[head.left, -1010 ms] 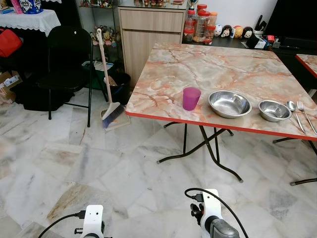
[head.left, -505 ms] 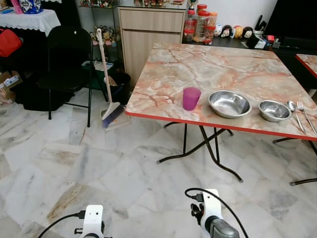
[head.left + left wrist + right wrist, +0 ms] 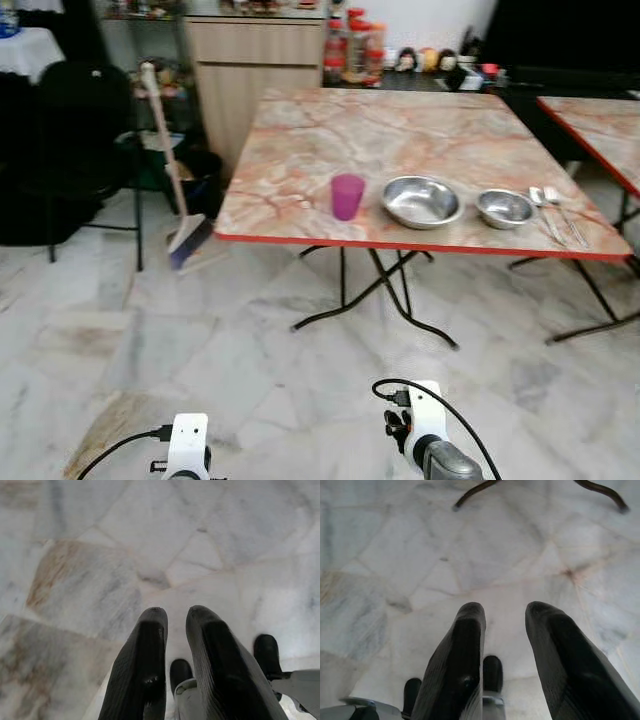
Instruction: Setting the table
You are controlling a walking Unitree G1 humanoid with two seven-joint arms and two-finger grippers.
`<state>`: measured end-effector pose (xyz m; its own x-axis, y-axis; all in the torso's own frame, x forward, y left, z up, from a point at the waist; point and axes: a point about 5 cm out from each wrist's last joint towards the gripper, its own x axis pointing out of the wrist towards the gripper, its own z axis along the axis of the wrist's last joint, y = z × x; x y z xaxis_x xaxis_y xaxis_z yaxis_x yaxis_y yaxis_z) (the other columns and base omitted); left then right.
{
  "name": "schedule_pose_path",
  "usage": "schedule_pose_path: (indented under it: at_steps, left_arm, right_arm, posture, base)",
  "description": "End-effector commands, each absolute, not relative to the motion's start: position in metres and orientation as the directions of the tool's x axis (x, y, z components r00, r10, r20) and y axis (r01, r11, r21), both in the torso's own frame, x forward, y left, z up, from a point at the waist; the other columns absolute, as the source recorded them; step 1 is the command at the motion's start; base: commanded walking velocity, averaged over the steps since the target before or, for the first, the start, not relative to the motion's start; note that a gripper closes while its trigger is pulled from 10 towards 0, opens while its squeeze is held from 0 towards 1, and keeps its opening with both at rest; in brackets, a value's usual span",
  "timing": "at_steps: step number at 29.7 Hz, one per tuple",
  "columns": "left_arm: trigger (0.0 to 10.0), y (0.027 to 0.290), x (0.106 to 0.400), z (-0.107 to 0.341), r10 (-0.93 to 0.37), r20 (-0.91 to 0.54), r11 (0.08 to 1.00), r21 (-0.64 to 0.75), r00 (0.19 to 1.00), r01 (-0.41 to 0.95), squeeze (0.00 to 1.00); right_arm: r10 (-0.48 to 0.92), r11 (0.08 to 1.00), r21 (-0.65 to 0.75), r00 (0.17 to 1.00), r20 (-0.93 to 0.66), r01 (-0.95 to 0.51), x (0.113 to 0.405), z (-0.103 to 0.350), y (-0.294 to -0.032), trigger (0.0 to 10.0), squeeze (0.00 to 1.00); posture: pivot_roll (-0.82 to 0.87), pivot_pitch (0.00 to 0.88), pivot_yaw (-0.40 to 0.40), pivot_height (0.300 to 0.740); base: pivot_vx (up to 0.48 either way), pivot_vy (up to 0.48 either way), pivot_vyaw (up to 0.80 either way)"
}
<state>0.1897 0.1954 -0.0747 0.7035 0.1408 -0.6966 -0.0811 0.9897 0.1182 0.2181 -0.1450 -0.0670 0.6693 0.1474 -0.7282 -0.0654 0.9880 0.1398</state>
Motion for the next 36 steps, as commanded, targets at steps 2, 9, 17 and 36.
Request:
schedule_pose_path:
  at_steps: [2, 9, 17, 36]
  left_arm:
    - [10.0, 0.1954, 0.1889, -0.0757, 0.139, -0.707, 0.990, 0.121, 0.693, -0.075, 0.00]
    - [10.0, 0.1957, 0.1878, -0.0762, 0.144, -0.709, 0.989, 0.136, 0.690, -0.066, 0.00]
    - [10.0, 0.1954, 0.1867, -0.0768, 0.145, -0.711, 0.989, 0.133, 0.689, -0.070, 0.00]
    - [10.0, 0.1932, 0.1878, -0.0764, 0.137, -0.707, 0.989, 0.132, 0.694, -0.061, 0.00]
  right_arm:
    - [0.142, 0.989, 0.139, 0.668, -0.731, -0.058, 0.2180, -0.0672, -0.1450, 10.0, 0.00]
    - [0.135, 0.989, 0.144, 0.678, -0.723, -0.044, 0.2185, -0.0666, -0.1458, 10.0, 0.00]
    - [0.132, 0.989, 0.141, 0.681, -0.721, -0.043, 0.2195, -0.0660, -0.1471, 10.0, 0.00]
    - [0.122, 0.990, 0.133, 0.686, -0.717, -0.037, 0.2203, -0.0654, -0.1489, 10.0, 0.00]
  posture:
    - [0.14, 0.000, -0.035, 0.740]
    - [0.15, 0.009, -0.038, 0.740]
    - [0.15, 0.013, -0.039, 0.740]
    - [0.15, 0.014, -0.041, 0.740]
  base:
    - [0.000, 0.000, -0.76]
    - [0.000, 0.000, -0.11]
    - [0.000, 0.000, 0.00]
    - [0.000, 0.000, 0.00]
